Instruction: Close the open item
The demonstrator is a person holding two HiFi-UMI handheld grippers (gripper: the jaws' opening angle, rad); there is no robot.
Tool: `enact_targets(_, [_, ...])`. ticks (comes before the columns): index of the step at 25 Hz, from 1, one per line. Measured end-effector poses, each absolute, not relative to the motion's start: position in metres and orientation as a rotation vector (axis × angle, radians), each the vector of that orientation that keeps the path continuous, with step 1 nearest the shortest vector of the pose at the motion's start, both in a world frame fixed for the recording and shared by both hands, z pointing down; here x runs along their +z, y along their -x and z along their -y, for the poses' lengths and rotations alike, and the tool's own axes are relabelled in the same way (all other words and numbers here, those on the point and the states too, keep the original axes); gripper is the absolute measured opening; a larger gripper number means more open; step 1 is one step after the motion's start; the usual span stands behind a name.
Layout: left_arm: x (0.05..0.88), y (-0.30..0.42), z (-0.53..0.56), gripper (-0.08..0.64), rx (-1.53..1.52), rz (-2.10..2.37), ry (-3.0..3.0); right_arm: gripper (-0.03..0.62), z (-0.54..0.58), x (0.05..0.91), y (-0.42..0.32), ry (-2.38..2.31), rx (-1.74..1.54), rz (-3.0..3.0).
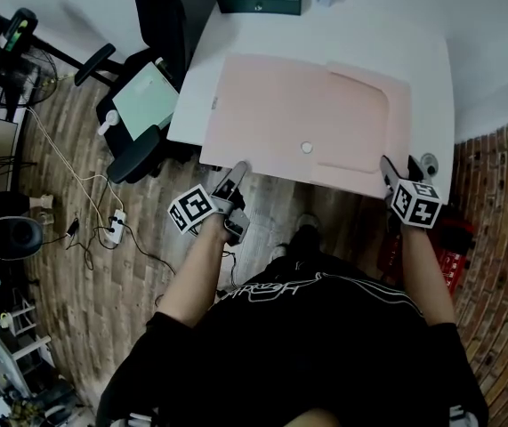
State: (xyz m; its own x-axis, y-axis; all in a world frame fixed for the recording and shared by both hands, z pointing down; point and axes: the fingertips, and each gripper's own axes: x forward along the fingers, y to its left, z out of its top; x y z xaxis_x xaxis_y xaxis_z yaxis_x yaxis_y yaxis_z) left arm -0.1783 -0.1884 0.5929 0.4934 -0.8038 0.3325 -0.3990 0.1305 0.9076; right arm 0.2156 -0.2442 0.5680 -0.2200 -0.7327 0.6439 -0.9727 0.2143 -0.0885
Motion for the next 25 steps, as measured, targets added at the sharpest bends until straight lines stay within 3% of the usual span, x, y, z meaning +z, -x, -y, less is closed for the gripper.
enact_targets(3, [0.595, 0.181, 0.194, 0.179, -0.457, 1.112, -1.479, 0.295, 0.244, 0.569, -0.215, -1.574, 0.682, 2.025])
enact_targets(6, [0.592, 0.181, 0.199, 0.091, -0.428, 1.141, -1.517, 0.295, 0.244, 0.570, -0.215, -1.574, 0.682, 2.023])
enact_targets(25, [0.526, 0.168, 0.199, 0.043, -0.272, 1.198, -1.795, 0.298, 0.246, 0.567, -0.211, -1.586, 0.711, 2.033])
